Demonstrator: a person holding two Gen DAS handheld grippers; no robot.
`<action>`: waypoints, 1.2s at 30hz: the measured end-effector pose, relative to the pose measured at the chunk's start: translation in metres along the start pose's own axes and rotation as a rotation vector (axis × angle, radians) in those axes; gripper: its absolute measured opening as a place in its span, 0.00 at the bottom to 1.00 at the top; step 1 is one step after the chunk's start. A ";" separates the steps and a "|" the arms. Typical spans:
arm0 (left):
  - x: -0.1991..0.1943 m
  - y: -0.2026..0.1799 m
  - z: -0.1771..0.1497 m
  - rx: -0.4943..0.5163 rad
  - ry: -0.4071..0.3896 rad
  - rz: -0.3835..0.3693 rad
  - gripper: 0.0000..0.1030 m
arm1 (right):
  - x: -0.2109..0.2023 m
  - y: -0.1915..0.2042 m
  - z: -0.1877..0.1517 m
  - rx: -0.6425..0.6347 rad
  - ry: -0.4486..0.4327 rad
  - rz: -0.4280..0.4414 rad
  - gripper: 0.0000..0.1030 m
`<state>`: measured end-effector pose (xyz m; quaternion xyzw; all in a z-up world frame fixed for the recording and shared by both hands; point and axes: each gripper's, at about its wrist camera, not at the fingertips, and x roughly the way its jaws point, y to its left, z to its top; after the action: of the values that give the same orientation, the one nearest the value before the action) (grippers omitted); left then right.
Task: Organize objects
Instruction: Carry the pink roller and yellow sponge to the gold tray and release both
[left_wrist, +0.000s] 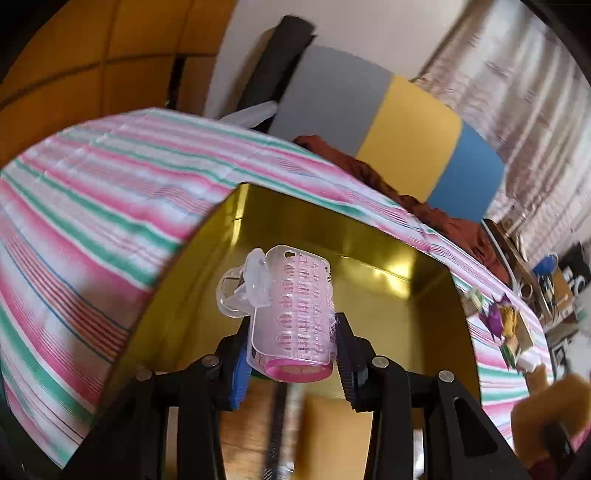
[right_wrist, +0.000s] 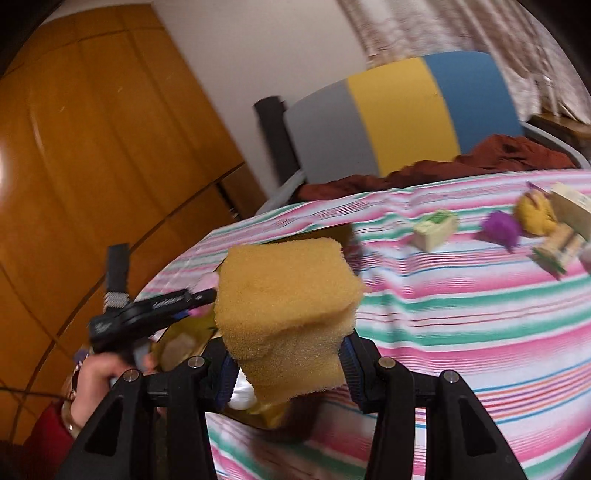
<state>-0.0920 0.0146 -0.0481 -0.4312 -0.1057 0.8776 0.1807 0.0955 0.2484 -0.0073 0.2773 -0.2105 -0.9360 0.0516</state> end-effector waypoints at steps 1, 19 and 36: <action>0.001 0.005 0.000 -0.012 0.004 0.006 0.39 | 0.006 0.008 0.000 -0.016 0.013 0.010 0.47; -0.063 0.045 -0.003 -0.236 -0.207 0.035 0.98 | 0.057 0.022 -0.001 -0.027 0.153 0.010 0.47; -0.074 0.025 -0.028 -0.162 -0.176 0.116 1.00 | 0.097 0.027 0.015 -0.127 0.205 -0.186 0.61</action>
<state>-0.0333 -0.0377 -0.0203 -0.3712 -0.1666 0.9096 0.0846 0.0053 0.2087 -0.0327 0.3861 -0.1176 -0.9149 0.0033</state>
